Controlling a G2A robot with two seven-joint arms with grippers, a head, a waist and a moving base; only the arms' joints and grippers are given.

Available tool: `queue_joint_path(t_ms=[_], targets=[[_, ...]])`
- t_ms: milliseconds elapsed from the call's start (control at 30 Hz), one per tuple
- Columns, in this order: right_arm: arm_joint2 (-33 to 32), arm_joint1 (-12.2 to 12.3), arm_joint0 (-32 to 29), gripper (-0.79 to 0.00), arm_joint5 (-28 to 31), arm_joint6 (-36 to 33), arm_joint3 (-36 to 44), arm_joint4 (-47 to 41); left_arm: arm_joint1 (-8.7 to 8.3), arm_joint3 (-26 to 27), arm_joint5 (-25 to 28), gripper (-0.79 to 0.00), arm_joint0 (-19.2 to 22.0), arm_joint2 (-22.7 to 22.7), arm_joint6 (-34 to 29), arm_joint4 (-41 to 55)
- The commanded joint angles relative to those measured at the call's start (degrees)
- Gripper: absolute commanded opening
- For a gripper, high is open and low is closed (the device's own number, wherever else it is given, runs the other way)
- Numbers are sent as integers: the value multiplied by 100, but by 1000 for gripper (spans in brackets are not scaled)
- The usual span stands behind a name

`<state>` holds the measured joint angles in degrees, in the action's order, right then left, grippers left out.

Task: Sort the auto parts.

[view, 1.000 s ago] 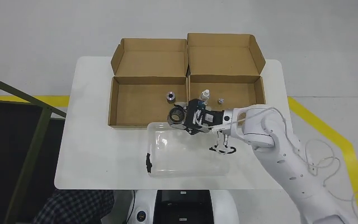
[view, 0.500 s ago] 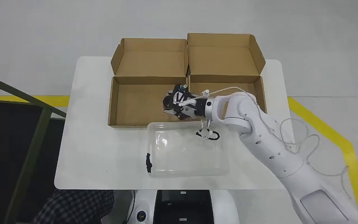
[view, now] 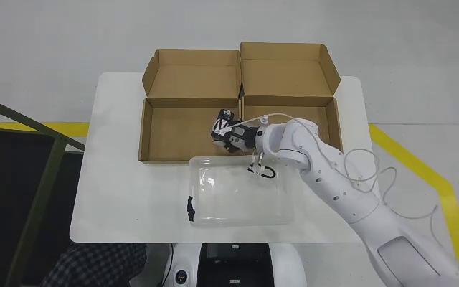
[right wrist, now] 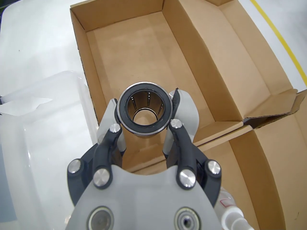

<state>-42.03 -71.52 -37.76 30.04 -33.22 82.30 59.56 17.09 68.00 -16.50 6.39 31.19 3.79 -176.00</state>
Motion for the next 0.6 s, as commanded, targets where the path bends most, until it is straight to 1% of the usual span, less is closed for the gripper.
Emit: queue_joint_path(t_ms=[0, 233, 300, 333, 400, 567], targets=[[37, -28, 37, -785, -16, -68, -84, -13, 0, 0, 0, 0, 0, 0, 0, 0], [180, -145, 185, -785, -40, -196, -410, -87, 0, 0, 0, 0, 0, 0, 0, 0], [216, -181, 233, -767, -48, -204, -499, -107, 0, 0, 0, 0, 0, 0, 0, 0], [232, -198, 254, -748, -56, -208, -541, -112, 0, 0, 0, 0, 0, 0, 0, 0], [265, -231, 293, -677, -71, -225, -618, -109, 0, 0, 0, 0, 0, 0, 0, 0], [325, -301, 361, -616, -84, -246, -786, -110, 0, 0, 0, 0, 0, 0, 0, 0]])
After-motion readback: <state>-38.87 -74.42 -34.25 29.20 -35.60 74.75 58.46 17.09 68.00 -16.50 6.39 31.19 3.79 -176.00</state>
